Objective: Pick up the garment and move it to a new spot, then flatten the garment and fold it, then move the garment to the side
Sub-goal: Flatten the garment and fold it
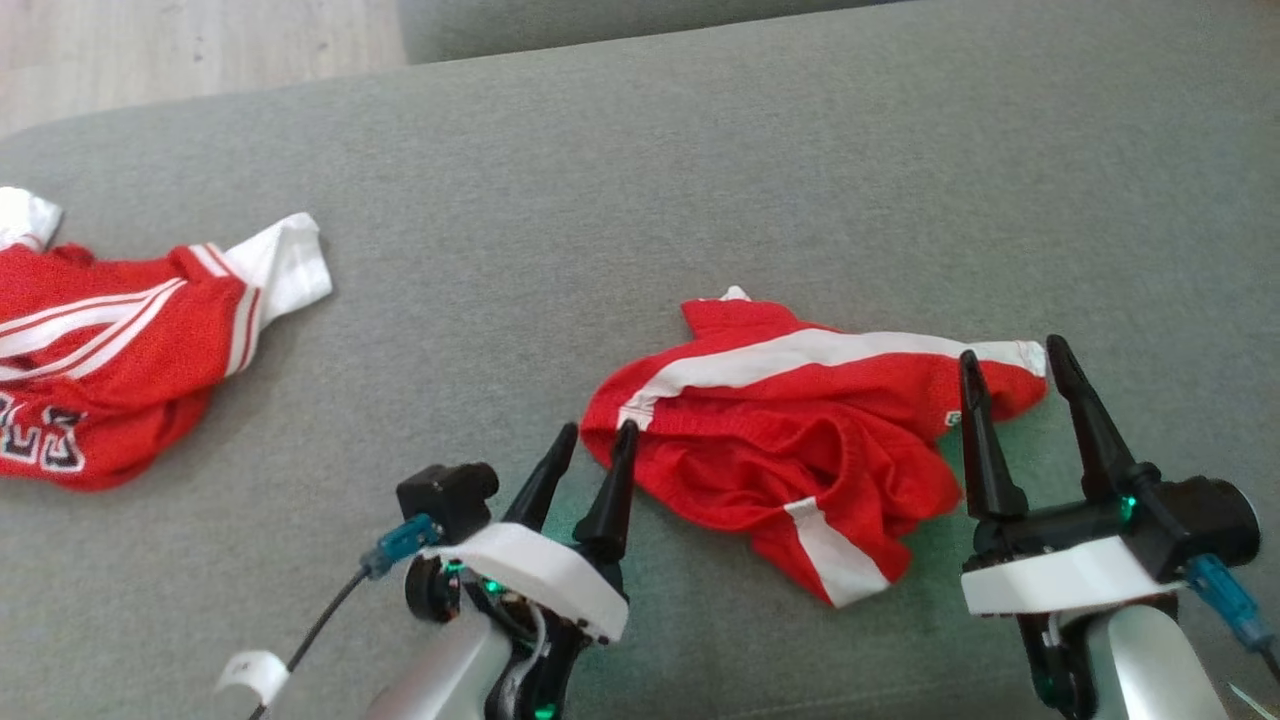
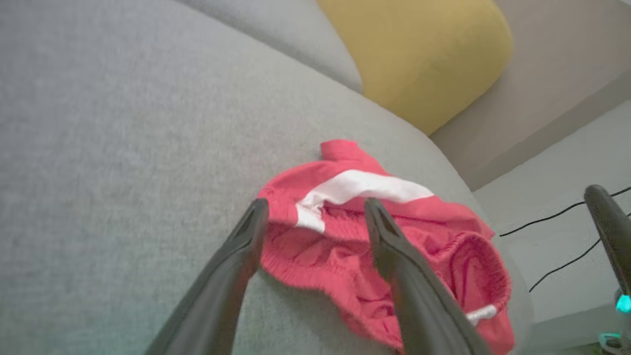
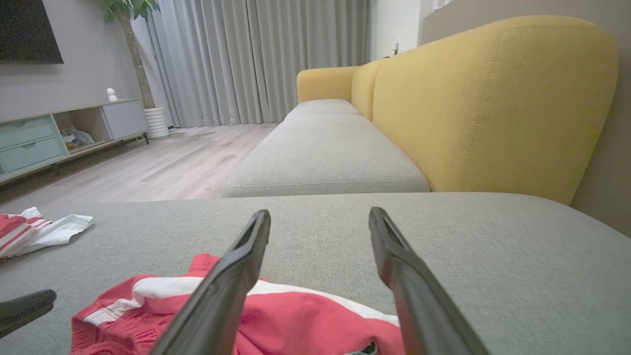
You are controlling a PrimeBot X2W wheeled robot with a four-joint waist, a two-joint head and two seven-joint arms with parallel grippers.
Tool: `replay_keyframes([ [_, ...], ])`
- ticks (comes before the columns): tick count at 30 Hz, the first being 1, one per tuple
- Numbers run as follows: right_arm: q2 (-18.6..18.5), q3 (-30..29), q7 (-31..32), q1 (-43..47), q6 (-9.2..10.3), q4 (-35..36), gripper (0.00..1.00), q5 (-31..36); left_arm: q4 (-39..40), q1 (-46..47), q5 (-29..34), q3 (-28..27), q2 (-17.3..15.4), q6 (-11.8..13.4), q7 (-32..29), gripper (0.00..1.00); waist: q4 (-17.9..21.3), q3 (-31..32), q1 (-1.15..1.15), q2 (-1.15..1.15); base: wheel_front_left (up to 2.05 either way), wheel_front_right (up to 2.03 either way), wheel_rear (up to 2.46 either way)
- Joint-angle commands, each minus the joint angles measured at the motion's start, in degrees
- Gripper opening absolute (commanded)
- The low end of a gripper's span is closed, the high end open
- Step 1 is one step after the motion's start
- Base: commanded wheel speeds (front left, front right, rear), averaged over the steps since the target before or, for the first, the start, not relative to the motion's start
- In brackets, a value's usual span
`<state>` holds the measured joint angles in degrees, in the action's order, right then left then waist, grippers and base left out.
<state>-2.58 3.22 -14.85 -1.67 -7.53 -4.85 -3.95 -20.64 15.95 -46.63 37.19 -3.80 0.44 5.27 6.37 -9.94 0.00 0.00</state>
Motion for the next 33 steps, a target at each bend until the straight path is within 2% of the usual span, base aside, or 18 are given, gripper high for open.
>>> replay_keyframes([
  [1,-0.30,1.24,-0.15,-1.47,0.04,1.52,1.00,-0.06,0.37,2.18,-2.58,-1.66,0.56,0.14,-1.20,1.00,0.86,-0.44,0.00,0.00,0.00,0.00,0.00],
  [6,-0.30,1.29,-0.15,-1.95,0.04,1.60,1.00,0.15,-2.04,3.26,-8.81,-1.45,0.84,-0.32,-3.98,1.00,2.71,-1.31,0.00,0.00,0.00,0.00,0.00],
  [18,-0.30,1.13,-0.15,-2.46,0.04,1.74,1.00,-0.63,-5.52,6.89,-14.32,-1.00,0.91,0.31,-2.10,1.00,5.24,-3.21,0.00,0.00,0.00,0.00,0.00],
  [20,-0.30,1.06,-0.15,-2.60,0.04,1.75,1.00,-0.69,-6.34,7.55,-14.48,-0.67,0.91,0.35,-1.68,0.26,5.40,-3.49,0.00,0.00,0.00,0.00,0.00],
  [21,-0.30,0.98,-0.15,-2.66,0.04,1.78,1.00,-0.72,-6.63,7.84,-14.45,-0.51,0.91,0.30,-1.28,0.00,5.44,-3.61,0.00,0.00,0.00,0.00,0.00],
  [27,-0.30,-0.33,-0.15,-2.72,0.04,1.31,1.00,-1.17,-5.90,8.83,-12.21,0.38,0.26,-0.56,1.70,0.00,4.57,-4.25,0.00,0.00,0.00,0.00,0.00],
  [33,-0.30,-5.76,-0.15,-5.56,0.04,-7.71,1.00,-5.10,-0.81,7.27,-9.77,2.07,-3.08,0.03,1.22,0.00,1.93,-4.91,0.00,0.00,0.00,0.00,0.00],
])
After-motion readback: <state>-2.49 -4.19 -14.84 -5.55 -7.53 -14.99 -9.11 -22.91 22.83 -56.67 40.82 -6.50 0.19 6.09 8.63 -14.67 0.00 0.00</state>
